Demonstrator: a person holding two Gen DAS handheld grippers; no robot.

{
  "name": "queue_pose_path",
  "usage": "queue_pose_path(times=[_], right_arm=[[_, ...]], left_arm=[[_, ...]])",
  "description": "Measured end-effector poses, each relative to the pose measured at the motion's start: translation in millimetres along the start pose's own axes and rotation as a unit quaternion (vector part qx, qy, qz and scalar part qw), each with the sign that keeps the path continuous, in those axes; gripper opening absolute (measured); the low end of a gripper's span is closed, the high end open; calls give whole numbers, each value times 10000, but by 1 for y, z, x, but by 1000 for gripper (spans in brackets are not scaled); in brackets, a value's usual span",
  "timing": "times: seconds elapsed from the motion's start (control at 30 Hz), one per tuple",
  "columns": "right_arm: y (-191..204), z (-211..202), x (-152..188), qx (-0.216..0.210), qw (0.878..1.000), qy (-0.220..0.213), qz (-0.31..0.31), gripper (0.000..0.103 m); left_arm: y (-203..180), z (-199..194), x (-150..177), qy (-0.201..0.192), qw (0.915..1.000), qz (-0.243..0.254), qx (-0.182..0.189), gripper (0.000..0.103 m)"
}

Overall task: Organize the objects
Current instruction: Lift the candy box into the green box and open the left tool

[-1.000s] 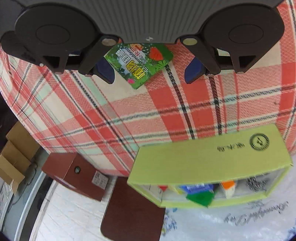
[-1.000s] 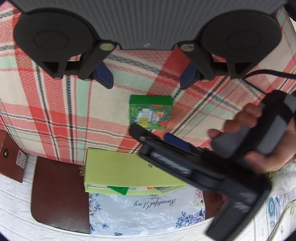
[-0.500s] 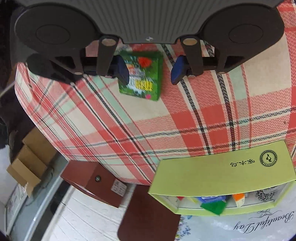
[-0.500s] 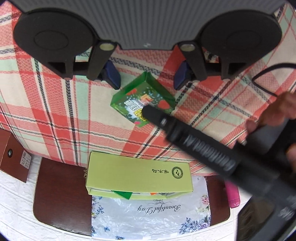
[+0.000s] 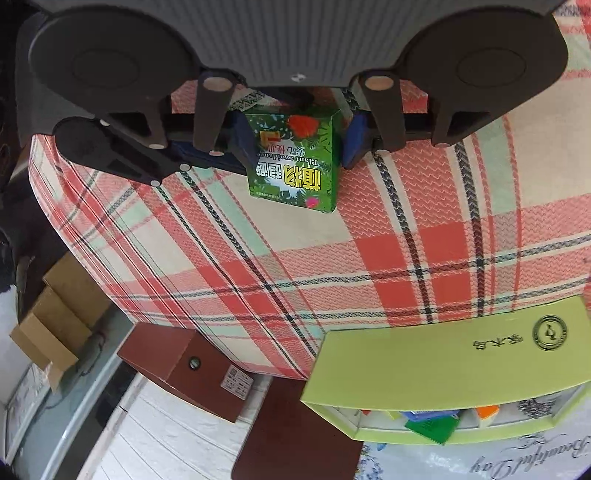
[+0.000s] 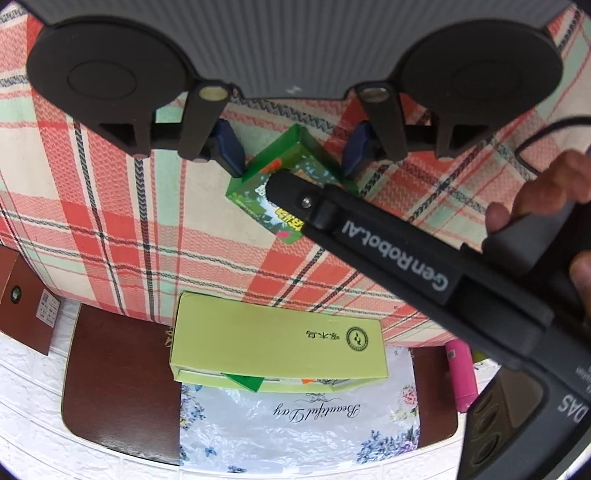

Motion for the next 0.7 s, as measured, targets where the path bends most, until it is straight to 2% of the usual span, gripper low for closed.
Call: queue_pose_path(times=[0.1,0.2,0.43,0.6,0.7], right_arm=[[7,-7,-5,52,9997,-183,-162,57],[12,-14,-22,14,9988,-410,-283,57],[28,-10,-88,-161,9929,-980,-657,57],[37,14,-134,-351,9889,-1189,-814,57],[40,33,-158,-459,9881,-1235,-791,57]], left_arm=[[-3,-14,-6,-223,9996,76,-147,51],[3,-33,-20,-535,9983,-70,-216,52],[36,-69,-70,-1146,9920,-273,-454,50],[71,-79,-104,-1298,9884,-522,-597,50],[91,-80,-124,-1338,9868,-448,-797,50]])
Point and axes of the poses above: each gripper's, at about its wrist camera, not at the fingertips, and z roughly the way its jaws point, y to its left, x to its underside, the point moved 7 cm from there along z, roughly the way its jaws point, and after that the axes turned 10 degrees about z, right-handed, at the moved point
